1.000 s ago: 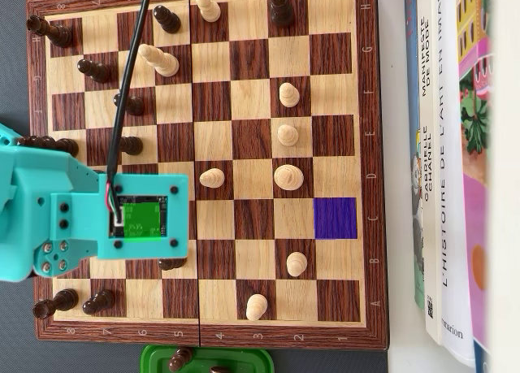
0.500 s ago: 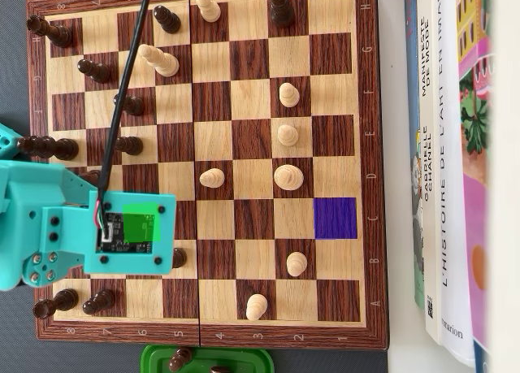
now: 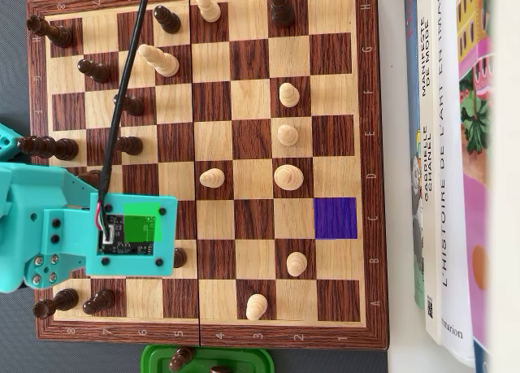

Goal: Play chess

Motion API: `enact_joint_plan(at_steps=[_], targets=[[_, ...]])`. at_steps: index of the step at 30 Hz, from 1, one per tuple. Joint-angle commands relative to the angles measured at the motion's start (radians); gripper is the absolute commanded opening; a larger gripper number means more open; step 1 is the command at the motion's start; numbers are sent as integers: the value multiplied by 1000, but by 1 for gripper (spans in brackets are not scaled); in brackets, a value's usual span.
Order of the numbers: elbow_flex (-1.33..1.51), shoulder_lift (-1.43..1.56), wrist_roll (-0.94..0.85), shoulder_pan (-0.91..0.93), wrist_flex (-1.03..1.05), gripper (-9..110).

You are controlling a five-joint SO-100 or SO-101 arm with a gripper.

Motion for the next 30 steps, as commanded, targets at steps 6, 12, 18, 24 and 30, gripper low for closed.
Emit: enact_joint_plan(at_steps=[6,12,18,24,30], targets=[[-9,11,0,-5,-14,7],[-12,3,2,-15,-15,7],[-32,-51,-5,-18,-43,7],[-37,-63,0,-18,-43,7],[-32,-64,0,-21,-43,7]])
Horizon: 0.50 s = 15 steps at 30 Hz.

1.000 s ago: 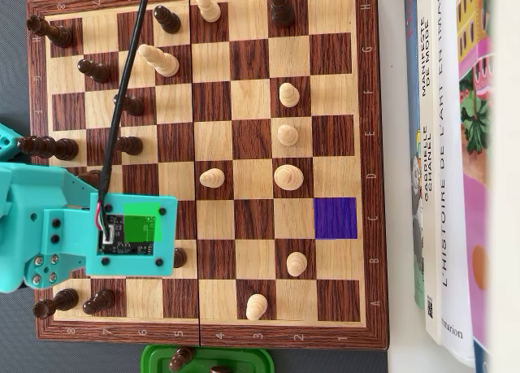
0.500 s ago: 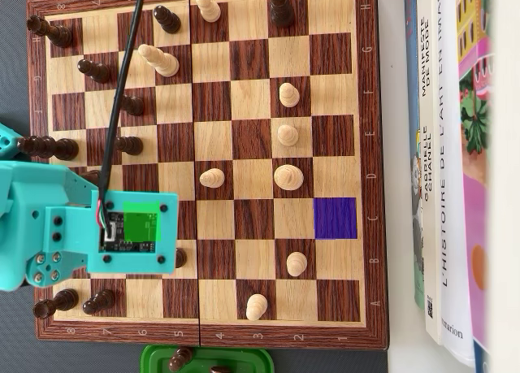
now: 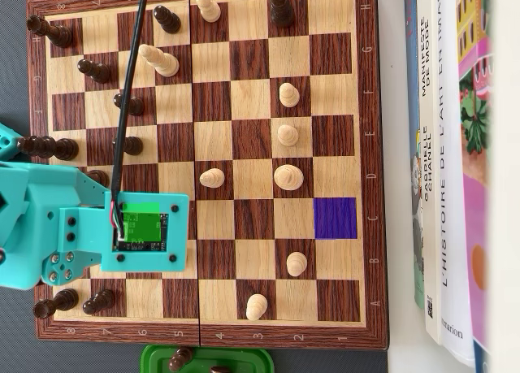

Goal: Play chess

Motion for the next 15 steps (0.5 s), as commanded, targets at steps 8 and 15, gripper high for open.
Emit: enact_joint_plan(at_steps=[8,15], targets=[[-28,0,2,-11,-9,7],[-28,0,3,-21,-9,11]])
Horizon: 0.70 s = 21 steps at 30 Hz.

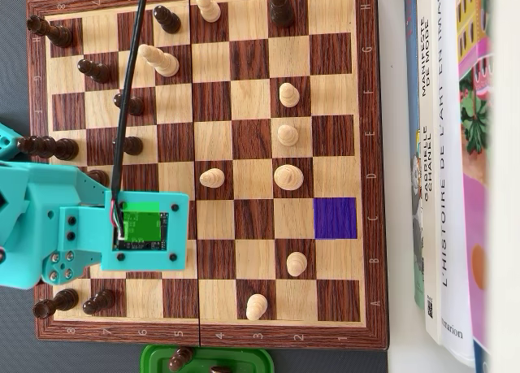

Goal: Play chess

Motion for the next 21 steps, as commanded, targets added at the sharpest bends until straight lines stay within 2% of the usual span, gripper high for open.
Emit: enact_joint_plan(at_steps=[1,21], targets=[[-29,0,3,3,-9,11],[-34,0,3,5,-6,15]])
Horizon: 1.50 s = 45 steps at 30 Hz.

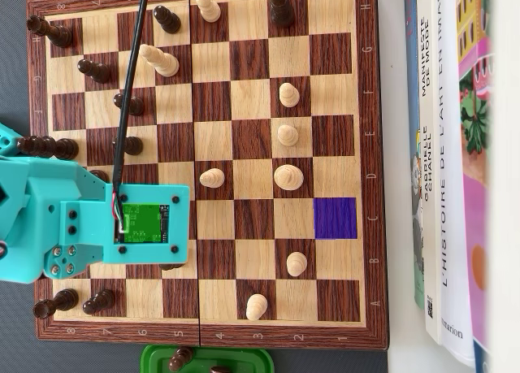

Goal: Play chess

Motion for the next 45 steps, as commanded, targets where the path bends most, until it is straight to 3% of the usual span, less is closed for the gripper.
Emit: enact_joint_plan(at_steps=[1,23,45], targets=[[-34,0,3,5,-6,15],[-114,20,-5,5,3,15],[-103,380,3,0,-8,15]])
